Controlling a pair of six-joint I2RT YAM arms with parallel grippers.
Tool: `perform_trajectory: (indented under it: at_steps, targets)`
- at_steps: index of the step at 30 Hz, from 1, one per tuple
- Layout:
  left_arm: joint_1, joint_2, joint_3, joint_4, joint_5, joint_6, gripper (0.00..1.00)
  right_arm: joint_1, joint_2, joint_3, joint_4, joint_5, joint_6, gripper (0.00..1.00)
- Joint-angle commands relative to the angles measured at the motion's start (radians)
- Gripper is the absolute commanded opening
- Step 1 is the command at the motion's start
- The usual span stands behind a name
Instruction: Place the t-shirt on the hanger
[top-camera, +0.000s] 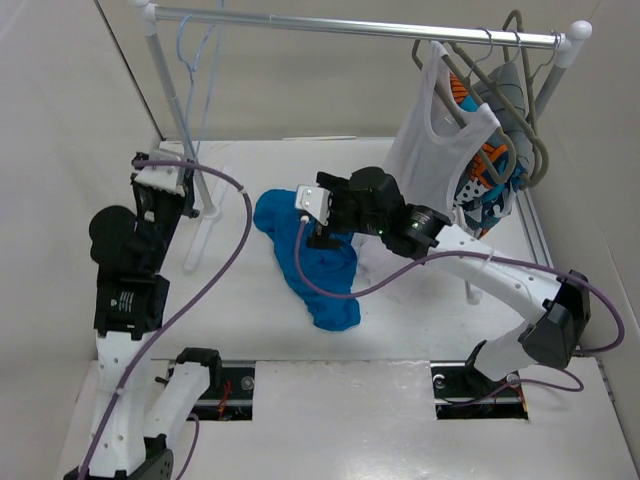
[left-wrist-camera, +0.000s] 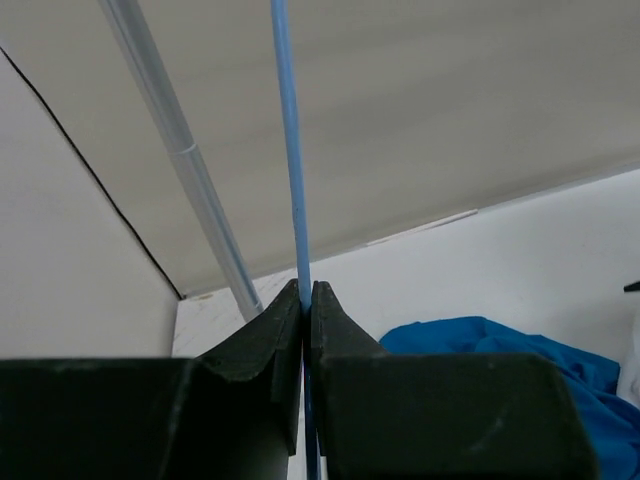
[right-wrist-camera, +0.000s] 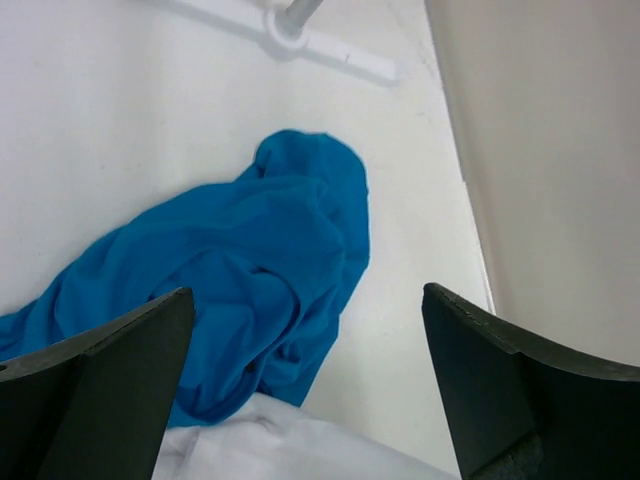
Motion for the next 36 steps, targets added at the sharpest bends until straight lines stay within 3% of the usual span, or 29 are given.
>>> perform_trajectory:
  at_steps: [1, 7, 14, 17, 23, 30, 36]
  targets:
    - [0.002, -0.059, -0.073, 0.128, 0.012, 0.074, 0.0, 0.019, -0.031, 0.087, 0.037, 0.009, 0.051, 1.0]
    - [0.002, -0.134, -0.234, 0.067, 0.007, 0.169, 0.0, 0.041, -0.03, 0.159, 0.215, 0.028, 0.254, 1.0]
    - [0.002, -0.226, -0.388, 0.054, 0.127, 0.16, 0.0, 0.086, 0.173, 0.324, 0.523, 0.007, 0.502, 1.0]
    - [0.002, -0.227, -0.388, 0.039, 0.127, 0.149, 0.0, 0.096, 0.268, 0.423, 0.533, -0.02, 0.561, 1.0]
    - [0.002, -0.246, -0.388, 0.028, 0.136, 0.129, 0.0, 0.105, 0.316, 0.393, 0.533, 0.057, 0.77, 1.0]
    - [0.002, -0.268, -0.428, 0.001, 0.19, 0.155, 0.0, 0.105, 0.403, 0.488, 0.562, 0.089, 0.807, 1.0]
    - [0.002, -0.288, -0.46, -0.01, 0.19, 0.155, 0.0, 0.105, 0.423, 0.445, 0.571, 0.091, 0.896, 1.0]
